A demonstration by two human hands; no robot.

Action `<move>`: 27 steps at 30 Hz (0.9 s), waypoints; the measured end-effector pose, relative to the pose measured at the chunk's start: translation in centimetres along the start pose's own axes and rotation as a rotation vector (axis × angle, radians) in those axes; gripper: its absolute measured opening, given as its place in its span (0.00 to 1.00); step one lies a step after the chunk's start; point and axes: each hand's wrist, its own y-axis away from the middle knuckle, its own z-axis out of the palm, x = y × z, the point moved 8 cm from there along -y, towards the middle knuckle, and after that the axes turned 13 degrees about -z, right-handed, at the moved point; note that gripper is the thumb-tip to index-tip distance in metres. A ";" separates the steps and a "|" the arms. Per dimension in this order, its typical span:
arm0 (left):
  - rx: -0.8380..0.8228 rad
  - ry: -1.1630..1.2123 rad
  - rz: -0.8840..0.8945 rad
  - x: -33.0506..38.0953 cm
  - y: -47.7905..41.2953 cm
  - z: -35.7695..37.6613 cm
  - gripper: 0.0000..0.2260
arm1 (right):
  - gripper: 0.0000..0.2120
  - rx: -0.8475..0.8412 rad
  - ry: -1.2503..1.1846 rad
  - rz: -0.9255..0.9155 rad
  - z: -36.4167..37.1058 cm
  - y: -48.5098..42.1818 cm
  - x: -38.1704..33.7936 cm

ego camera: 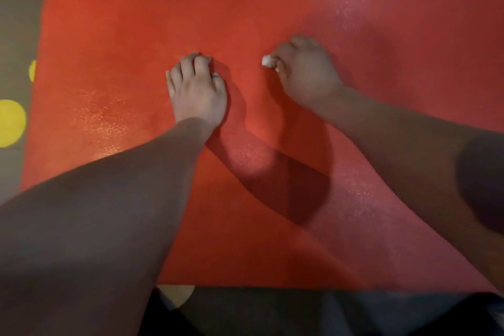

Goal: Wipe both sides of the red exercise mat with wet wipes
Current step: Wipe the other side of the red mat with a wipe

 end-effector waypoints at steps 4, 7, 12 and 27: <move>0.040 0.041 -0.130 -3.8 1.9 -2.3 0.21 | 0.10 -0.019 -0.084 -0.075 1.3 2.0 -5.7; 0.086 0.036 -0.193 -7.0 4.4 -2.4 0.23 | 0.11 -0.177 -0.128 -0.406 2.4 4.7 -10.1; 0.171 -0.056 -0.172 -7.4 5.6 -1.3 0.24 | 0.14 -0.008 0.117 -0.103 0.7 -0.1 -3.9; 0.215 -0.104 -0.171 -7.1 5.2 -1.7 0.23 | 0.13 -0.026 0.115 -0.070 0.6 -6.2 -3.4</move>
